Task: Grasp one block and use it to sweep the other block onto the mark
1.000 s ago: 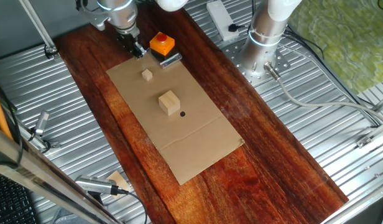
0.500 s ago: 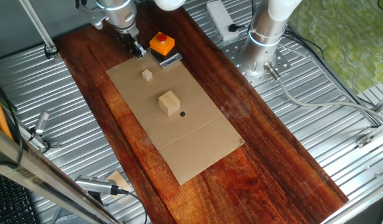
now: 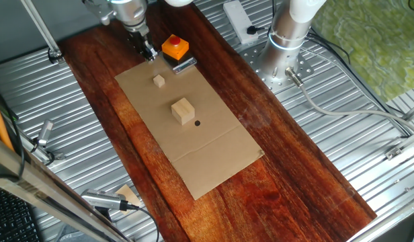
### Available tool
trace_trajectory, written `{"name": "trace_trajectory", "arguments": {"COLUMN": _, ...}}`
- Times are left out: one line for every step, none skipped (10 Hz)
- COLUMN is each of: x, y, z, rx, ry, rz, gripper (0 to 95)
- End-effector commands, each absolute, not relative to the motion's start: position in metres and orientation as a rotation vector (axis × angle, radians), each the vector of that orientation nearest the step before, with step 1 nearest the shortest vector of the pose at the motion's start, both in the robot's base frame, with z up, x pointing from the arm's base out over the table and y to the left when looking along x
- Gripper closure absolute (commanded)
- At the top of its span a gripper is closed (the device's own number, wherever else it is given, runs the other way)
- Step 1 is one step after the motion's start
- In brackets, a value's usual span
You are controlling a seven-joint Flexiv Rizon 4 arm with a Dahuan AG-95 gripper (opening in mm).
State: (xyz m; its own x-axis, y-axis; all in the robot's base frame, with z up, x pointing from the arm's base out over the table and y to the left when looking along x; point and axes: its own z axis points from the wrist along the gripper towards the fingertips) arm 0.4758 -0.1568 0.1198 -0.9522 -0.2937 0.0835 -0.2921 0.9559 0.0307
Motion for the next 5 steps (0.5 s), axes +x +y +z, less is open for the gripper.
{"name": "trace_trajectory", "arguments": {"x": 0.479, "y": -0.166, "z": 0.103, "rx": 0.468, "ry": -3.03, "rz": -0.035, "gripper": 95.0}}
{"name": "trace_trajectory", "arguments": {"x": 0.48, "y": -0.171, "z": 0.092, "rx": 0.471, "ry": -3.034, "rz": -0.035, "gripper": 95.0}}
{"name": "trace_trajectory", "arguments": {"x": 0.481, "y": -0.175, "z": 0.084, "rx": 0.474, "ry": -3.038, "rz": -0.042, "gripper": 95.0}}
{"name": "trace_trajectory", "arguments": {"x": 0.482, "y": -0.177, "z": 0.078, "rx": 0.477, "ry": -3.041, "rz": -0.05, "gripper": 95.0}}
{"name": "trace_trajectory", "arguments": {"x": 0.482, "y": -0.179, "z": 0.071, "rx": 0.474, "ry": -3.041, "rz": -0.049, "gripper": 95.0}}
